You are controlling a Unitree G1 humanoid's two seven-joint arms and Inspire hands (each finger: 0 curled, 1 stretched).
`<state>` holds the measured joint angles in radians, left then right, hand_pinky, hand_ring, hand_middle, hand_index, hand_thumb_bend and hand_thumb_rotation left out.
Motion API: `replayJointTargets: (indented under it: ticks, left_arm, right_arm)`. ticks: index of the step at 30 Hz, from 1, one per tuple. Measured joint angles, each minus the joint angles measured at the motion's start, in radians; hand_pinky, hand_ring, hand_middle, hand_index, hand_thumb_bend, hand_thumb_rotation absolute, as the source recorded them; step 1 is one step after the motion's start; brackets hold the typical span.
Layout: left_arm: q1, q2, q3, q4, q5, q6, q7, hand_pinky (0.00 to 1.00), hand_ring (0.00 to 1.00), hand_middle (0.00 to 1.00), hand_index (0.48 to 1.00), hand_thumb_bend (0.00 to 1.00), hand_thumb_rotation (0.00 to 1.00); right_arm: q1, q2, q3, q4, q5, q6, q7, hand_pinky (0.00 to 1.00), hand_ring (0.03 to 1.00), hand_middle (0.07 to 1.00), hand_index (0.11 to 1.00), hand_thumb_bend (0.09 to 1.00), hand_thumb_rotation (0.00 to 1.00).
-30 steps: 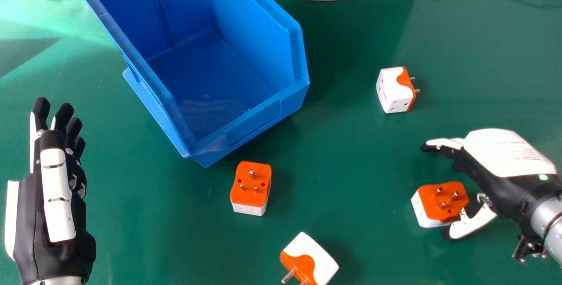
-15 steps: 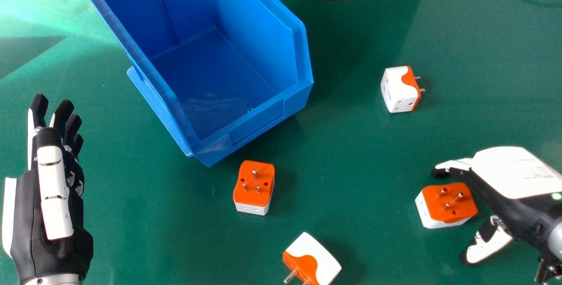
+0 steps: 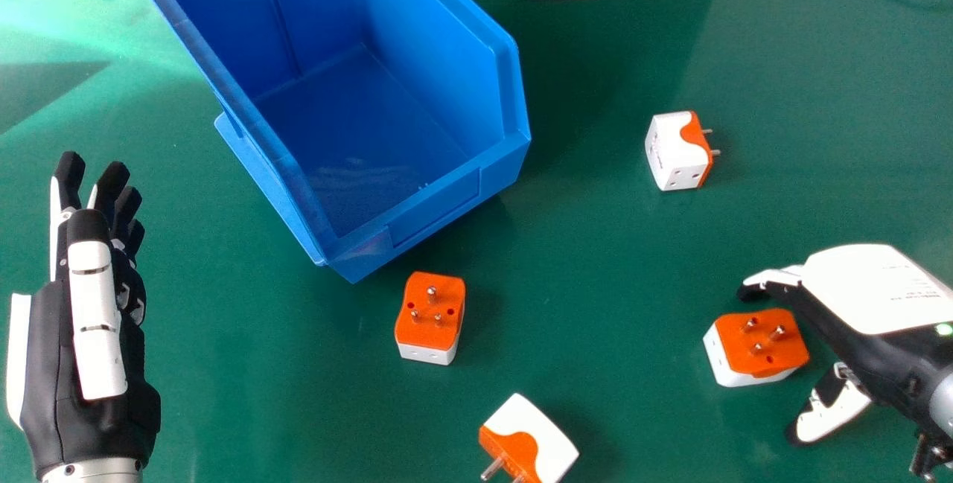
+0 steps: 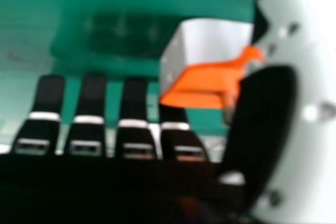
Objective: Pick all objects and put in blue box
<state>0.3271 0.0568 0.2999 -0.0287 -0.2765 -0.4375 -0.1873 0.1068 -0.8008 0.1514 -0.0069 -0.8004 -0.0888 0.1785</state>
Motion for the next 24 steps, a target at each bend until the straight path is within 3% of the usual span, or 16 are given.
replayJointTargets:
  ticks: [16,20,24]
  left_arm:
    - [0.014,-0.006,-0.003,-0.001,0.001,0.000,0.002,0.99,0.96,0.96,0.996,0.47,0.96]
    - [0.014,-0.006,-0.005,-0.001,0.000,0.000,-0.003,0.99,0.96,0.96,0.997,0.47,0.96]
    - [0.014,-0.007,-0.005,-0.001,0.001,0.000,-0.003,1.00,0.96,0.96,0.997,0.47,0.96]
  right_arm:
    - [-0.076,0.028,0.049,0.047,-0.037,0.032,-0.019,0.71,0.758,0.771,0.756,0.756,0.15]
    - [-0.077,0.030,0.052,0.046,-0.037,0.038,-0.021,0.71,0.759,0.771,0.756,0.751,0.15]
    - [-0.079,0.048,0.053,0.040,-0.037,0.065,-0.018,0.61,0.684,0.721,0.721,0.742,0.14]
